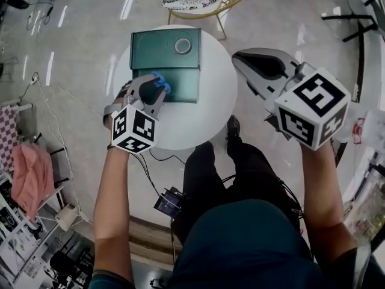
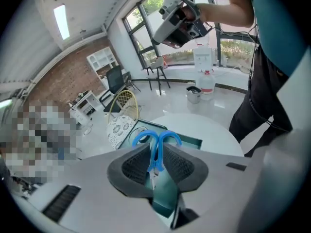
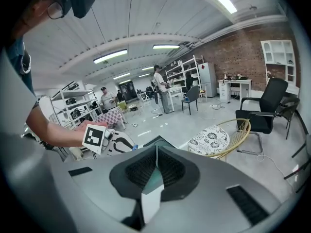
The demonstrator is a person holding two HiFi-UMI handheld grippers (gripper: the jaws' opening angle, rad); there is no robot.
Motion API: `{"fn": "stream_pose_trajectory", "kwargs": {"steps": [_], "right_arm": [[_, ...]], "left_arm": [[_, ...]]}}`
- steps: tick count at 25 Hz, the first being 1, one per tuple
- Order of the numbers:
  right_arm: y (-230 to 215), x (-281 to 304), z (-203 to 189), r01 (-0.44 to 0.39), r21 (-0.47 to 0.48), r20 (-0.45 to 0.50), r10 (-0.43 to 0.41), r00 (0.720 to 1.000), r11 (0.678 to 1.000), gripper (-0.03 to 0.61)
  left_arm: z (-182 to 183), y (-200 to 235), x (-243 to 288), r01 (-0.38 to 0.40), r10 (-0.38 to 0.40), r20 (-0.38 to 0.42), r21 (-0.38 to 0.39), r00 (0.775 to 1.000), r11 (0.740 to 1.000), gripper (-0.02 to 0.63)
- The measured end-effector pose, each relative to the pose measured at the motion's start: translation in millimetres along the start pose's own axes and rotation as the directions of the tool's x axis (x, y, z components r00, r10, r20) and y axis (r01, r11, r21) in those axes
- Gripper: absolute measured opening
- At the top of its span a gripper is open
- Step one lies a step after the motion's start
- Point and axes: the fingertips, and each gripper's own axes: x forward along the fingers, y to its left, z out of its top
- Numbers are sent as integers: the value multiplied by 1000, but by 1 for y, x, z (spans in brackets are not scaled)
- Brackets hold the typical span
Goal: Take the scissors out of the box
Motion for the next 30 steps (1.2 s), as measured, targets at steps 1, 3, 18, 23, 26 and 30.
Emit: {"fn": "stream_pose_trajectory", "kwargs": {"steps": [1, 3, 18, 23, 26, 30], "right_arm": [[6, -3, 5, -1, -9, 4, 1, 1000, 1000, 38], [18, -7, 13, -8, -28, 11, 8, 1000, 1000, 38], [151, -82, 104, -54, -212, 102, 77, 992, 976, 38], [159, -100, 126, -51, -268, 137, 90, 986, 962, 38], [159, -108, 134, -49, -287, 156, 97, 983, 957, 38], [167, -119, 145, -40, -309, 180, 100, 979, 950, 38]], "left_arm": [[2, 3, -11, -24, 24, 12, -21, 1000, 1000, 100], [6, 10, -34, -67, 69, 36, -64, 997, 996, 100], [76, 42, -294, -318, 428, 233, -392, 873, 863, 100], [108, 47, -346, -330, 523, 290, -514, 801, 791, 100], [119, 47, -363, -334, 555, 293, -555, 779, 762, 100], [129, 45, -391, -355, 592, 298, -574, 749, 738, 100]]}}
